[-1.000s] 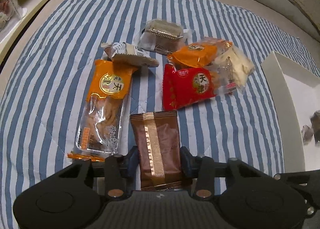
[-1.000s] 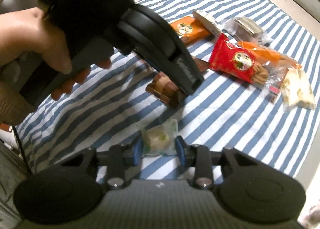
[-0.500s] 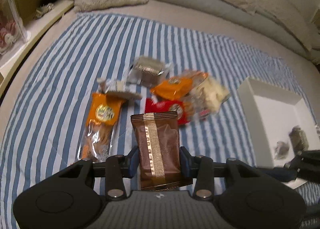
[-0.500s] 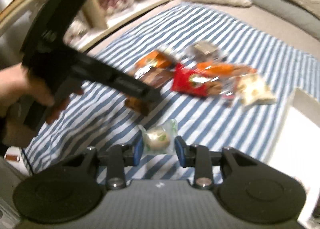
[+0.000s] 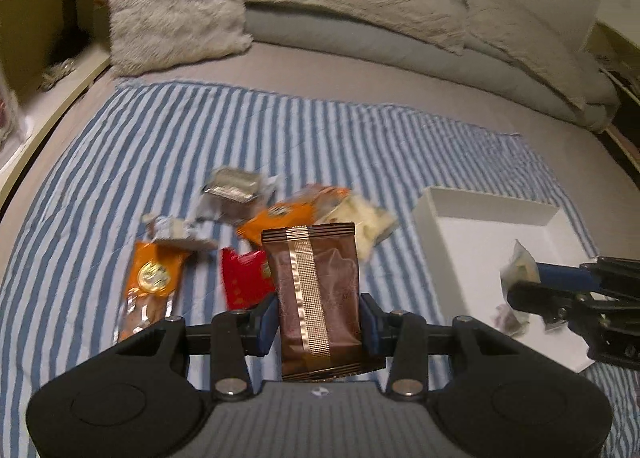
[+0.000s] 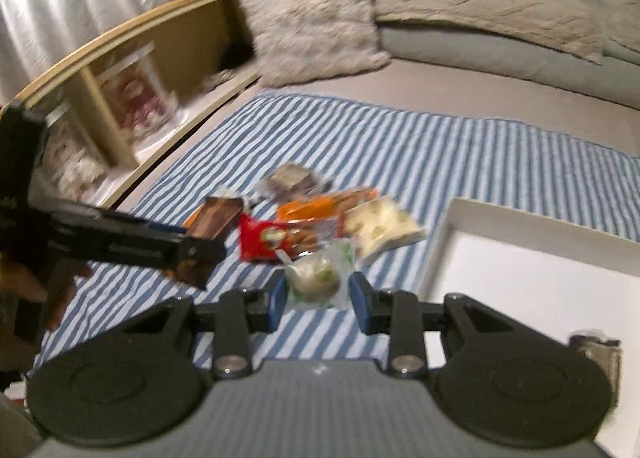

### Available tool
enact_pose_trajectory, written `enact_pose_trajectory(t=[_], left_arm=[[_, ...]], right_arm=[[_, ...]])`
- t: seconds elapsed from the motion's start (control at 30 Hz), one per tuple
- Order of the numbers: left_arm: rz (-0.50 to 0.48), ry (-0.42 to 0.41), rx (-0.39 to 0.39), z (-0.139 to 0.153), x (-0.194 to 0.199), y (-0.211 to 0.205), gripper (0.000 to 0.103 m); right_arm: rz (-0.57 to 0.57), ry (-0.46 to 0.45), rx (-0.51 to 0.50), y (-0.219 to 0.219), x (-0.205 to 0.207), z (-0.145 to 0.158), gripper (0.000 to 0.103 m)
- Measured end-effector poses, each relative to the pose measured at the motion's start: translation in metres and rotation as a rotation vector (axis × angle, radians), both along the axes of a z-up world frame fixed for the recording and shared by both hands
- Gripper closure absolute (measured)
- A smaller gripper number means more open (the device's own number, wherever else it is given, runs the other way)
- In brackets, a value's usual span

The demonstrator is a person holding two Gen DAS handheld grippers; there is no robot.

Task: Organize snacks
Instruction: 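Carry both snacks into the white box and open both tools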

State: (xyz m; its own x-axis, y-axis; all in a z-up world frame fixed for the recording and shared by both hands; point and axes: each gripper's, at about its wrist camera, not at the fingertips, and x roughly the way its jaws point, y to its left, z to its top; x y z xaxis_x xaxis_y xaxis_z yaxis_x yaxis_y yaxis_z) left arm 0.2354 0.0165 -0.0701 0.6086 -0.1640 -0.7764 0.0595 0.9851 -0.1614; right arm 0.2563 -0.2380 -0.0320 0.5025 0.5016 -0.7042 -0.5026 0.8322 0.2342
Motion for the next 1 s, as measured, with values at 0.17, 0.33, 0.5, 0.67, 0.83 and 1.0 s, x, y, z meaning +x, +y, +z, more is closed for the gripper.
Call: enact_pose_trajectory(t=[0.17, 0.33, 0.5, 0.67, 0.83, 1.0], left_arm=[[-0.031, -0.04, -0.026, 0.011, 0.003, -0.023, 0.059], [-0.084, -0.048, -0.057, 0.014, 0.008, -0.054, 0.059], [-0.142, -0.042, -0.088, 0.013, 0.009, -0.086, 0.059], [-0.203, -0.01, -0.109, 0.003, 0.009, -0.118, 0.059], [-0.247, 0.054, -0.123, -0.012, 0.008, -0.143, 0.059], [-0.259, 0.117, -0.105, -0.027, 0.009, -0.159, 0.059]], right_arm=[[-0.073, -0.019, 0.016, -0.021, 0.004, 0.001, 0.063], [-0.145, -0.027, 0.042, -0.043, 0.006, 0.004, 0.063], [-0.209, -0.025, 0.04, -0.063, 0.003, 0.003, 0.063], [-0.257, -0.009, 0.022, -0.08, -0.004, -0.001, 0.063], [-0.3, 0.038, -0.009, -0.099, -0.007, -0.012, 0.063], [-0.322, 0.095, -0.054, -0.113, -0.013, -0.024, 0.063]])
